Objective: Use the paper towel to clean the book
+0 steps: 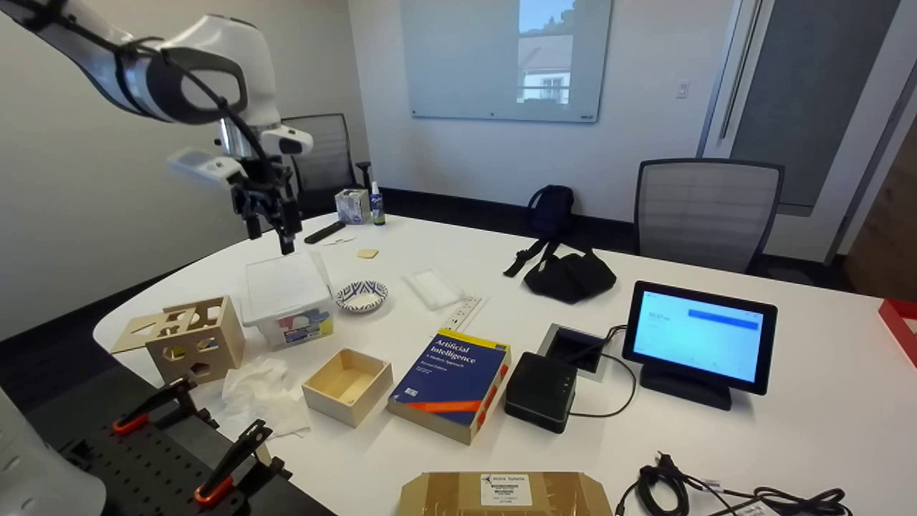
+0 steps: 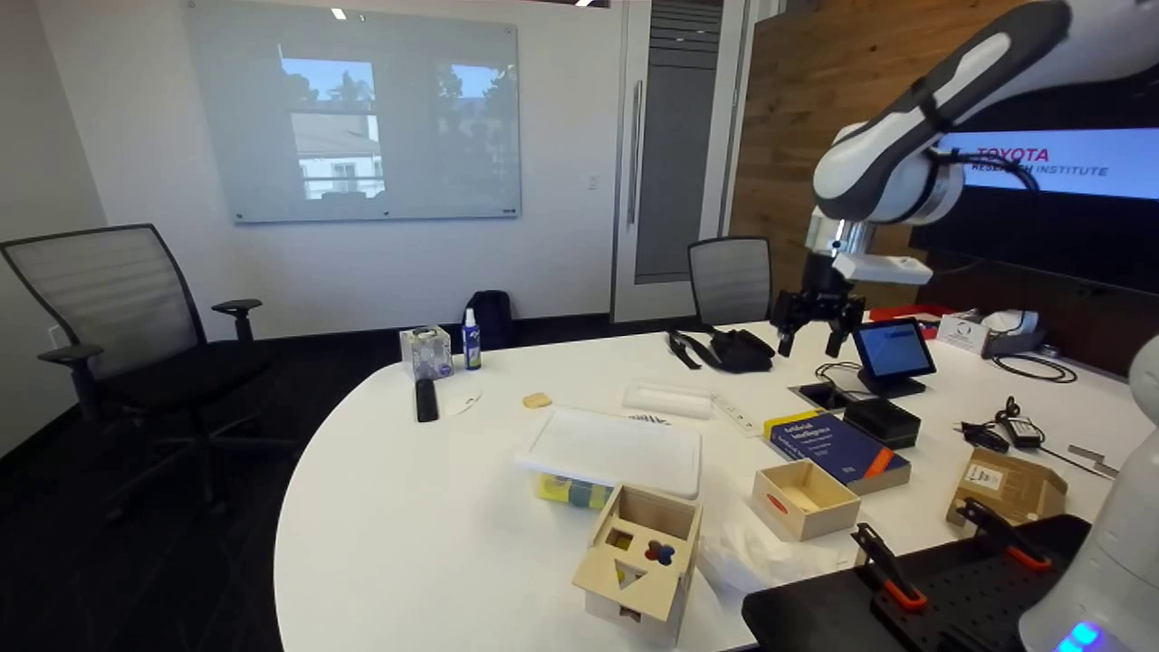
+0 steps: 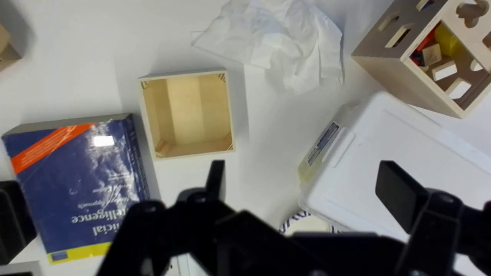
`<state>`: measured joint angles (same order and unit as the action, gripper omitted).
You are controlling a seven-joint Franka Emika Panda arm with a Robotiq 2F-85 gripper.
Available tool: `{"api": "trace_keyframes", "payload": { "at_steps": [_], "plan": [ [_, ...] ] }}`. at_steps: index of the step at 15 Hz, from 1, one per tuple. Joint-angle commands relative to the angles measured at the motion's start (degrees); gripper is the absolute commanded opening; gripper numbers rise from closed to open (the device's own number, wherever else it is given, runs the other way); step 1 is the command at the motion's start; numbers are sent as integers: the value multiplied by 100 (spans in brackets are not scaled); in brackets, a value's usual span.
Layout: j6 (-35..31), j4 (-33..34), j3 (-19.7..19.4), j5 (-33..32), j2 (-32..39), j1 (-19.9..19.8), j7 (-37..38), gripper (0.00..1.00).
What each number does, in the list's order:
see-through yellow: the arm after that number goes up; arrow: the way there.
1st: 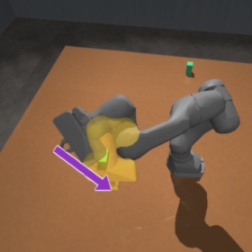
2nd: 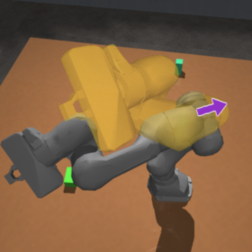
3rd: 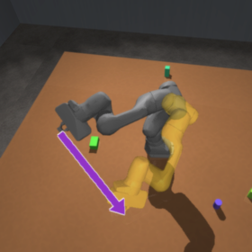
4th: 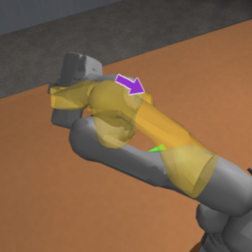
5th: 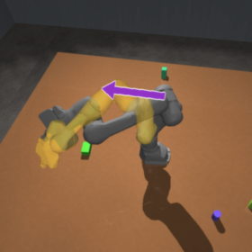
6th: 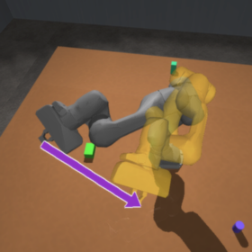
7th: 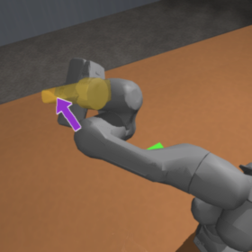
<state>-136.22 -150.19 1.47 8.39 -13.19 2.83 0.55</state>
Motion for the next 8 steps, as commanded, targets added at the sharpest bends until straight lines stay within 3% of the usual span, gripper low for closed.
{"api": "trace_keyframes", "payload": {
  "at_steps": [1, 5, 8],
  "plan": [
    [-979, -57, 182, 451, 1072, 218, 203, 100],
    [-1724, -41, 442, 1400, 2093, 313, -13, 100],
    [-2421, -64, 930, 2590, 2796, 163, -387, 100]
  ]
}}
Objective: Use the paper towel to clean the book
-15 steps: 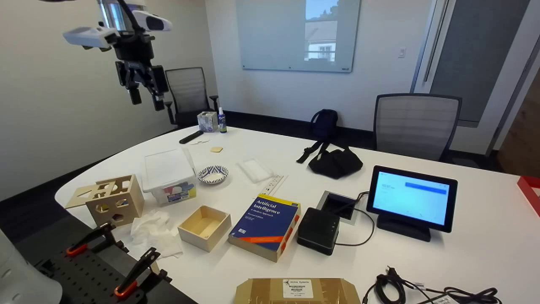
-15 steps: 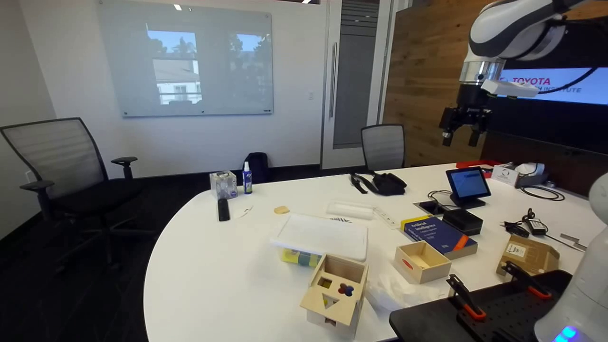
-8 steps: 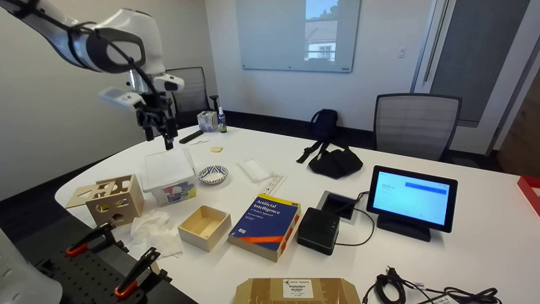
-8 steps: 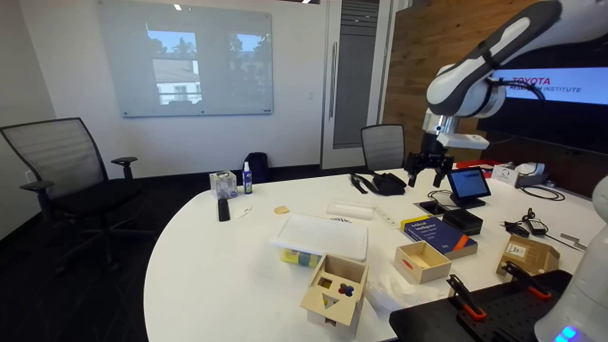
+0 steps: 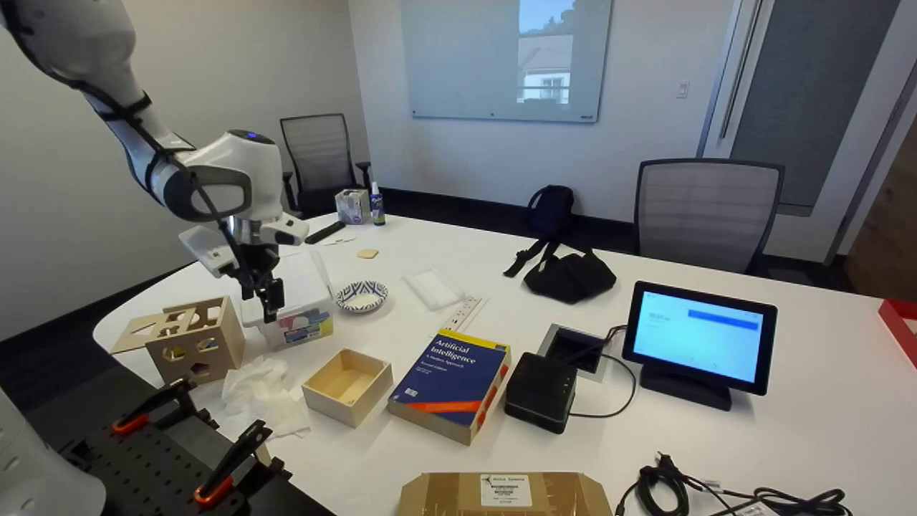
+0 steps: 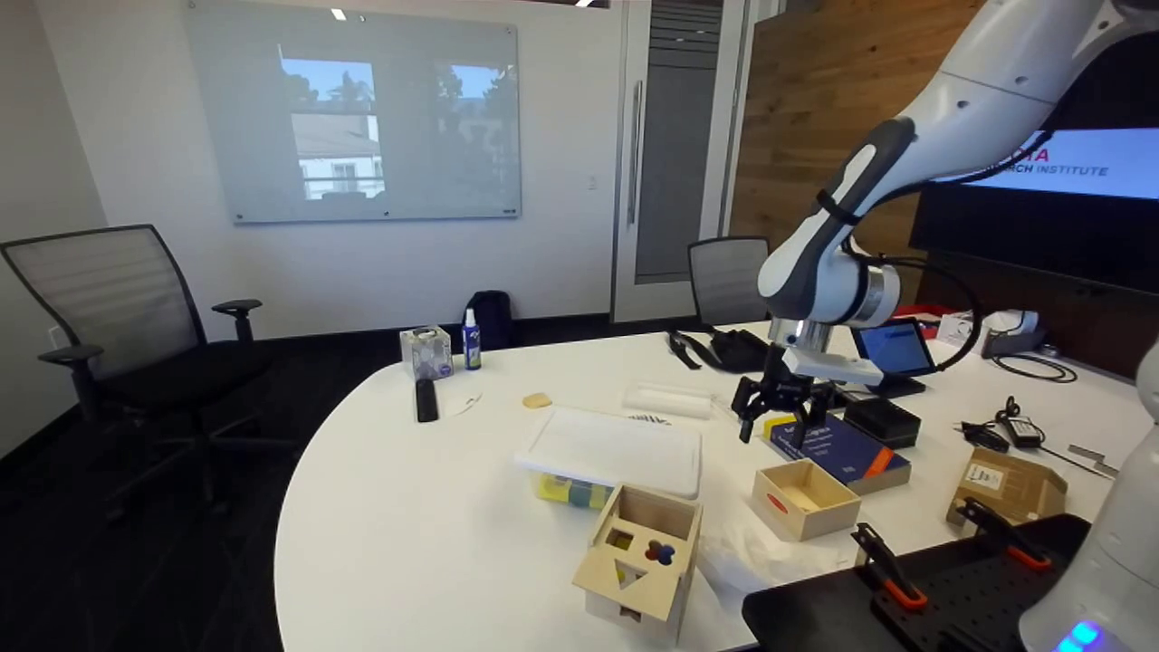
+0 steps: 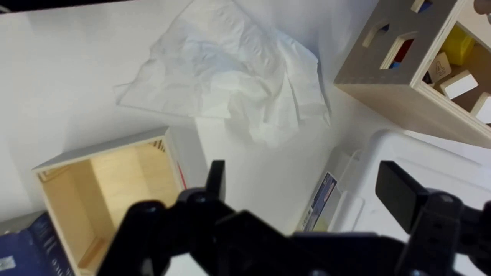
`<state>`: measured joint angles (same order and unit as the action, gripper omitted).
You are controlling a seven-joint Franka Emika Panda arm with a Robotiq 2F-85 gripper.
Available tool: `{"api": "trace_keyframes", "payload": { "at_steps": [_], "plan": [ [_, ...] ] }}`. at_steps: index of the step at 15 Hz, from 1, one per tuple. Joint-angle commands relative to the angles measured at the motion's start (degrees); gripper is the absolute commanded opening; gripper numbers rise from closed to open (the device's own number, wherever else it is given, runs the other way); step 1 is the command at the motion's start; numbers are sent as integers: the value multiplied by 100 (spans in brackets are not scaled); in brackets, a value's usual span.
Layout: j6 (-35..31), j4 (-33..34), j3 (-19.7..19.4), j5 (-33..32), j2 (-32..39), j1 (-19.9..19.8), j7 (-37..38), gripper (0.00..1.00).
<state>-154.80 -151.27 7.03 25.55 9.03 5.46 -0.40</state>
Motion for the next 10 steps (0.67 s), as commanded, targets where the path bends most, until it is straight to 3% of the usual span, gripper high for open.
{"api": "trace_keyframes", "payload": {
  "at_steps": [1, 6, 10],
  "plan": [
    [-770, 53, 562, 1212, 767, -181, -356, 100],
    [-2075, 218, 1395, 2922, 1743, -456, -604, 100],
    [-3020, 584, 1659, 3307, 2527, -611, -466, 100]
  ]
}}
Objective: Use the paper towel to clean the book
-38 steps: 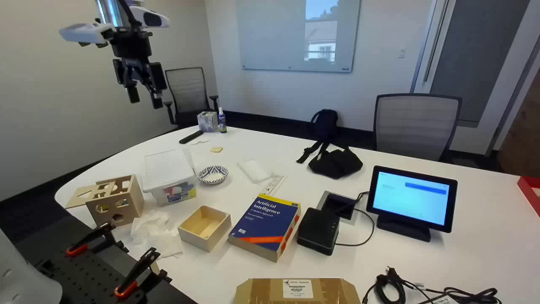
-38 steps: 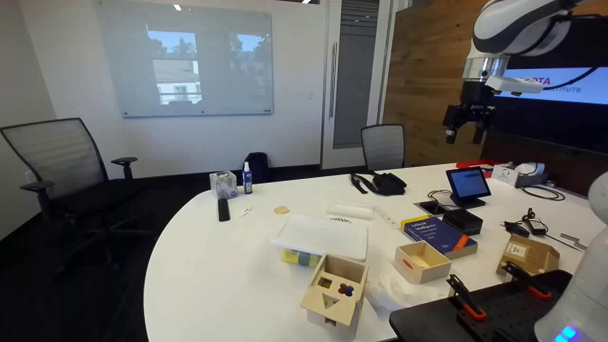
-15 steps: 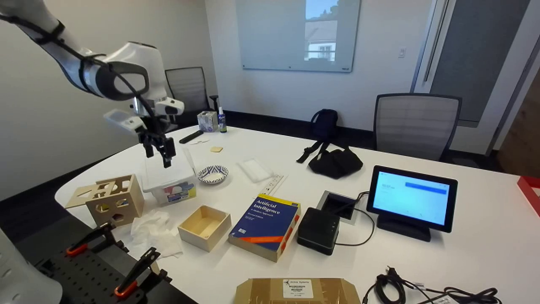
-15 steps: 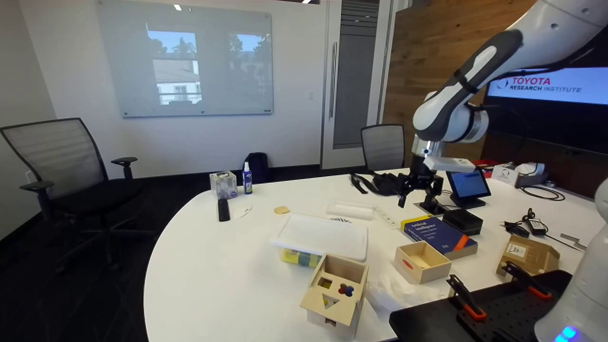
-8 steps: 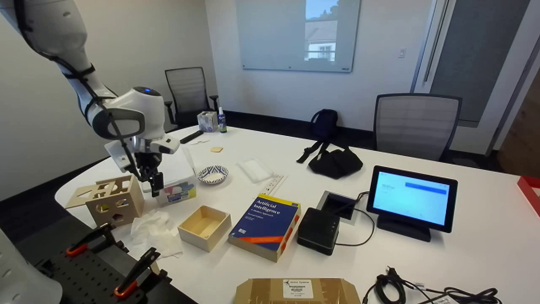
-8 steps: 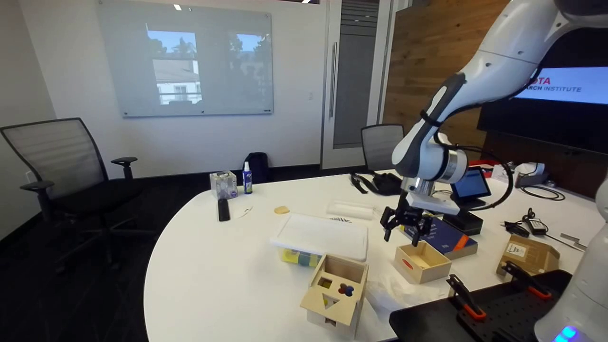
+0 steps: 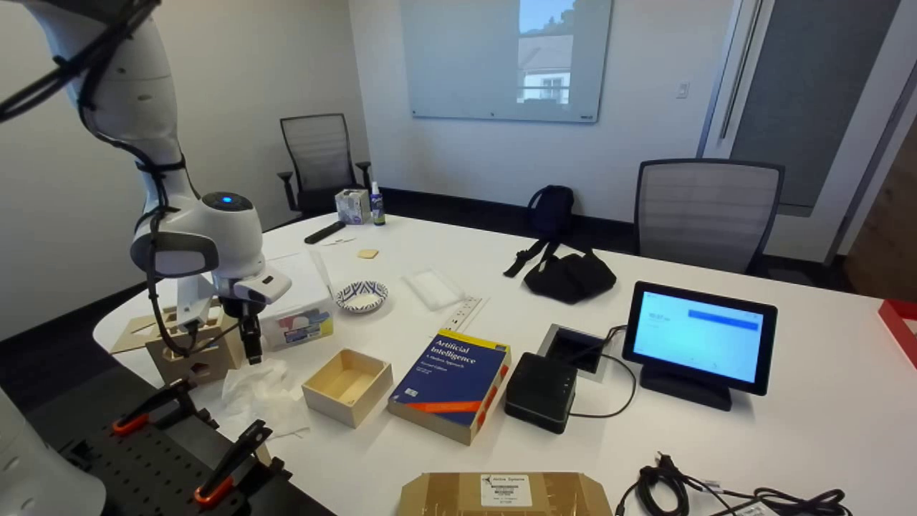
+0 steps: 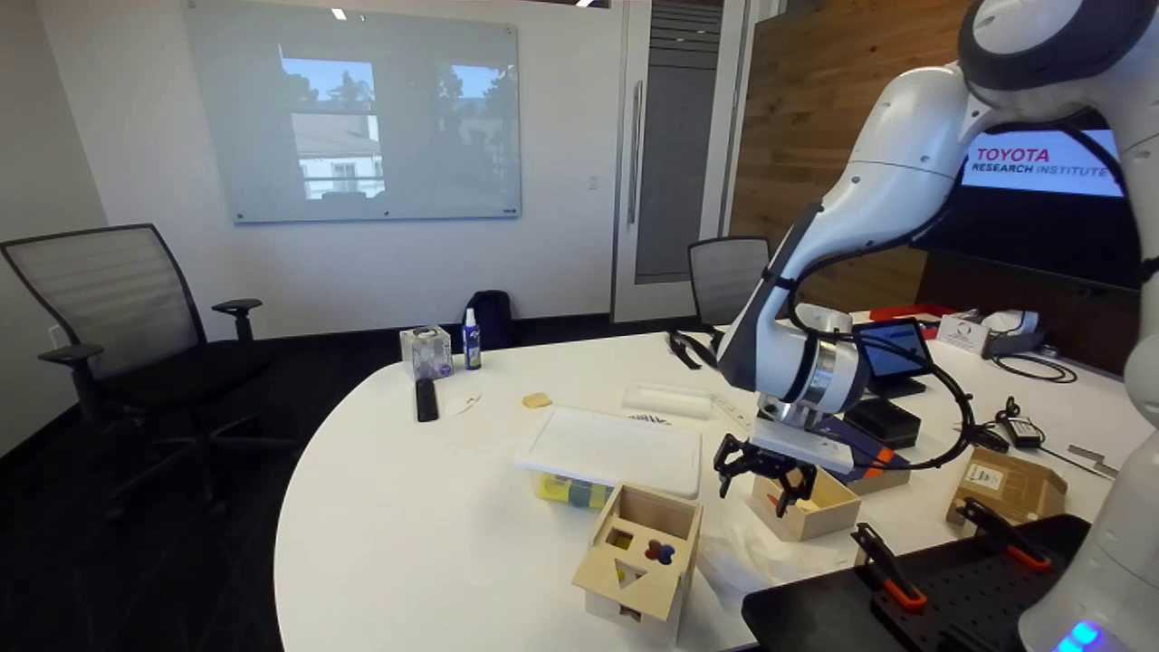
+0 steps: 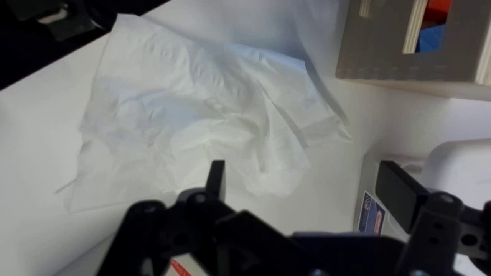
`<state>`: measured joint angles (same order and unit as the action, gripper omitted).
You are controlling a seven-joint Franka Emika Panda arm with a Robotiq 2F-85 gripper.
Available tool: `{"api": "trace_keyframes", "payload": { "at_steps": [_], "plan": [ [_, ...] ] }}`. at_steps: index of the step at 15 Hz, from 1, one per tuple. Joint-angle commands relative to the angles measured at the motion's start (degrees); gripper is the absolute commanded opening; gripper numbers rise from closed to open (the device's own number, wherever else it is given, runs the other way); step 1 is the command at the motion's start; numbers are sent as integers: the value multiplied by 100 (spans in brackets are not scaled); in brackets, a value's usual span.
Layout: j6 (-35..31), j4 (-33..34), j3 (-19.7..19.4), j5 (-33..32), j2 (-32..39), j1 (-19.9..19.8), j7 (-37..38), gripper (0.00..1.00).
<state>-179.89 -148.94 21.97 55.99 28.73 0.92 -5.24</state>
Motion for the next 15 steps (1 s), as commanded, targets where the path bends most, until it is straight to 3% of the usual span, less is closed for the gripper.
{"api": "trace_keyframes", "payload": {
  "at_steps": [1, 9, 10, 12, 15],
  "plan": [
    [-628, 443, 144, 228, 724, -168, 53, 100],
    [-497, 1148, -22, 97, 1661, -355, 99, 100],
    [-504, 1204, -9, 97, 1729, -393, 86, 75],
    [-428, 1297, -21, 71, 1837, -441, 63, 68],
    [-319, 1404, -51, 32, 1938, -490, 39, 42]
  ]
}}
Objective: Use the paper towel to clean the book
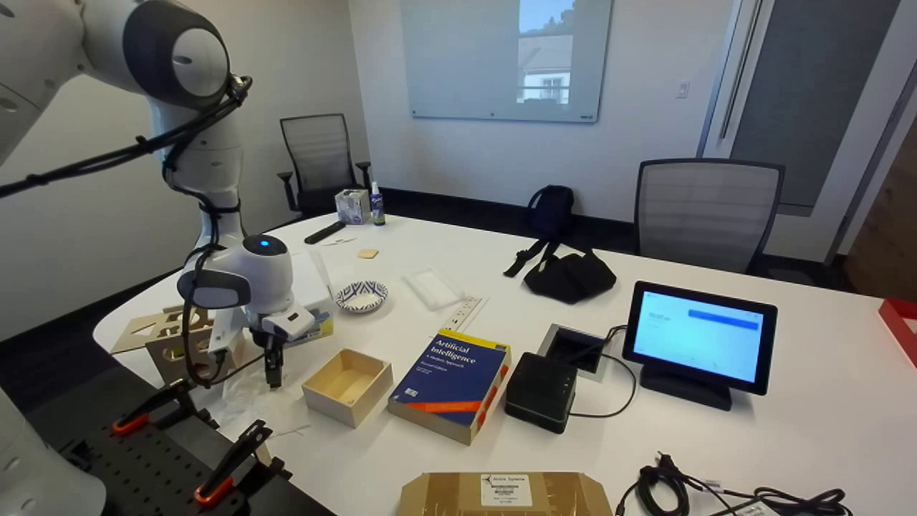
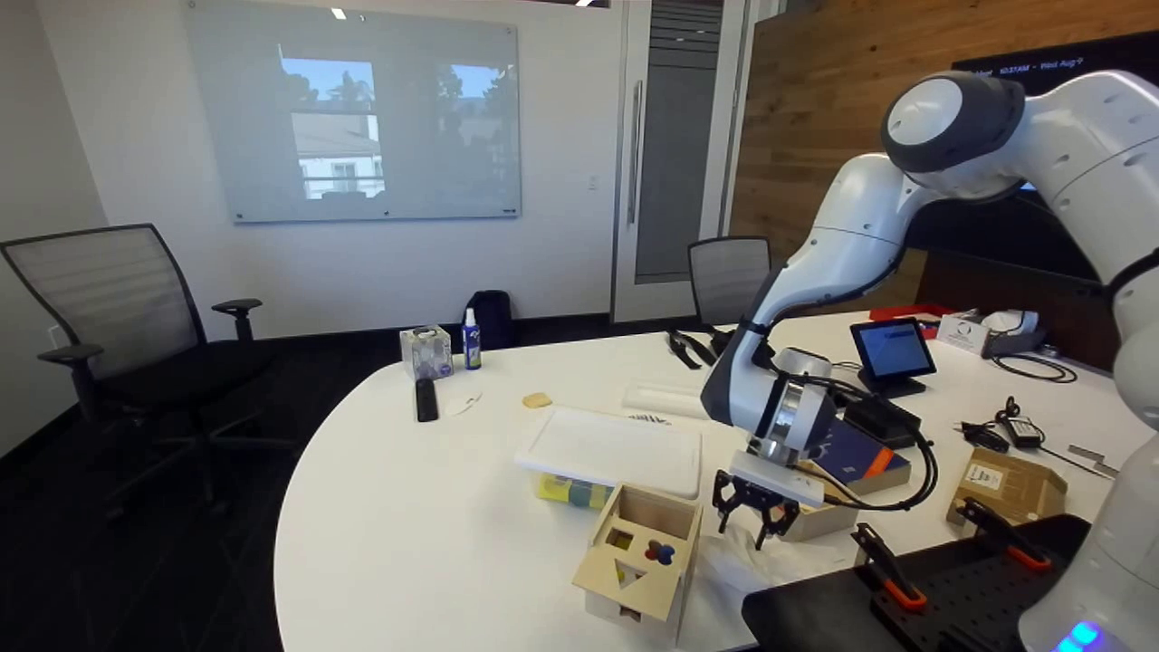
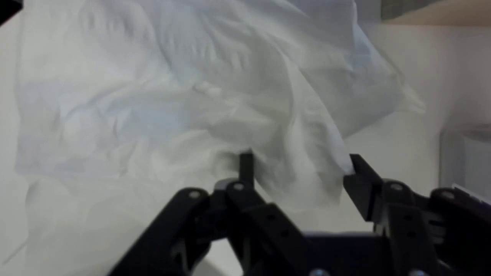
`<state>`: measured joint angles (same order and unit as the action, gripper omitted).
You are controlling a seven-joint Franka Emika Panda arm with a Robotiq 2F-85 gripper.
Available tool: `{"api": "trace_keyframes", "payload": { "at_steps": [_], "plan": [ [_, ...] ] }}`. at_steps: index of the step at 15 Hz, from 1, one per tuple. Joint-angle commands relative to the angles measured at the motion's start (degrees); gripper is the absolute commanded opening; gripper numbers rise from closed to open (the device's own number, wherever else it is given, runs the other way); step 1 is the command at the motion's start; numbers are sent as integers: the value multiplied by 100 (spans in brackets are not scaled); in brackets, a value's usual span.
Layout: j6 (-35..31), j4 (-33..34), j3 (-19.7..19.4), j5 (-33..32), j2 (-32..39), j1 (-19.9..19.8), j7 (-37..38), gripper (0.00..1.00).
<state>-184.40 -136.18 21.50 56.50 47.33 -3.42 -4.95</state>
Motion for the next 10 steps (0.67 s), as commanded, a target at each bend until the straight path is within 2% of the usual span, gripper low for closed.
{"api": "trace_keyframes", "payload": {
  "at_steps": [1, 4, 6, 10],
  "plan": [
    [138, 143, -4, -18, 98, -66, 10, 35],
    [196, 154, 0, -26, 102, -125, -13, 11],
    [331, 120, -39, -65, 13, -158, -37, 0],
    [494, -96, -128, -124, -403, -198, -42, 0]
  ]
}}
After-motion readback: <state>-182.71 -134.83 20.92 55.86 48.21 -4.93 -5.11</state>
